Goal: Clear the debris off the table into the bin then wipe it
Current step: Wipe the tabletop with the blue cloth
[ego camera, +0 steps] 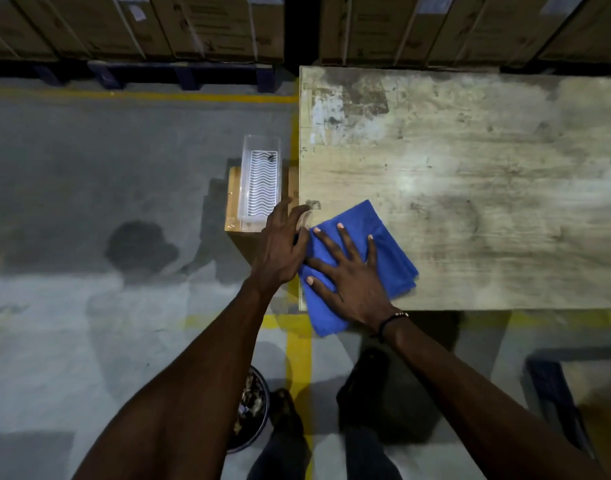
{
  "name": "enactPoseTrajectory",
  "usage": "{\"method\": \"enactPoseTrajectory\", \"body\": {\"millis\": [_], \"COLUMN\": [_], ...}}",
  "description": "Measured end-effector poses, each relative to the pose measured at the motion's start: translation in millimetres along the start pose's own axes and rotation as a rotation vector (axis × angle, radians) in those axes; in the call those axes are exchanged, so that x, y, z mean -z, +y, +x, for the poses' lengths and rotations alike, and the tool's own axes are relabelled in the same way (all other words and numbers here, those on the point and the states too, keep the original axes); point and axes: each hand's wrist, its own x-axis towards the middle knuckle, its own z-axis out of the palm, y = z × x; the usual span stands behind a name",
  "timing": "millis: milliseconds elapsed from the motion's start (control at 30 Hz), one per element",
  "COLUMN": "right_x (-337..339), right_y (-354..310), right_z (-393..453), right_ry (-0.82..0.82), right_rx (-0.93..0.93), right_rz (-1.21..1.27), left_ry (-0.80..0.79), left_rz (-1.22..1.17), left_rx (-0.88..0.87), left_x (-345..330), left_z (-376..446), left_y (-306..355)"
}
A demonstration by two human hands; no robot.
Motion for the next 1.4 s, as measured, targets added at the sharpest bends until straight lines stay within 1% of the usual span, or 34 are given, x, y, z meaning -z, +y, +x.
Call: {"method": "enactPoseTrajectory", "body": {"millis": [133, 200, 267, 400, 500, 667, 800, 867, 967, 1067, 1133, 1233, 1333, 1400], "right_x": [4.0, 8.8, 13.0, 17.0, 14.4, 11.8, 11.0, 13.0, 19.5, 23.0, 18.2, 9.1, 5.5, 3.6], "right_y": [0.1, 1.6, 3.9, 14.3, 9.6, -7.2, 13.1, 32.7, 66.0, 83.7, 74.0, 47.3, 31.2, 34.8], "right_z": [-34.9, -47.3, -59.5, -81.2, -78.2, -60.3, -72.8, -85.9, -102.9, -109.0, -103.5, -84.6, -78.8, -89.2], "right_ry": [-0.05, -0.074, -0.088, -0.097, -0.095, -0.109, -0.116, -0.111, -0.089, -0.057, -0.028, 0.057, 0.108, 0.14], "right_rx": [0.007, 0.004, 0.002, -0.079, -0.109, 0.028, 0.173, 0.187, 0.088, -0.068, -0.189, -0.383, -0.461, -0.547], "right_rz": [-0.045, -0.05, -0.058, -0.065, -0.059, -0.06, -0.083, -0.08, -0.073, -0.066, -0.059, -0.025, 0.008, 0.011], "left_ry": [-0.018, -0.061, -0.113, -0.143, -0.15, -0.214, -0.25, -0.275, -0.286, -0.227, -0.191, -0.167, -0.13, -0.118], "left_rz": [0.046, 0.087, 0.131, 0.143, 0.159, 0.259, 0.325, 0.333, 0.355, 0.386, 0.396, 0.409, 0.422, 0.425], "left_rx": [-0.006, -0.024, -0.002, 0.015, -0.023, -0.137, -0.136, -0.121, -0.113, -0.101, -0.092, -0.064, -0.022, -0.033], "left_x": [-6.7, -13.6, -19.7, -24.8, -18.8, -15.8, -21.9, -29.6, -46.2, -58.3, -62.0, -69.0, -75.8, -81.8], "left_z": [-1.6, -0.8, -1.4, -4.0, 2.5, 26.1, 46.5, 53.7, 52.0, 43.5, 39.3, 38.0, 37.3, 36.7], "left_y": [3.2, 2.8, 5.1, 10.1, 4.5, -0.1, 9.9, 16.2, 24.1, 29.0, 30.2, 36.4, 42.2, 45.5]}}
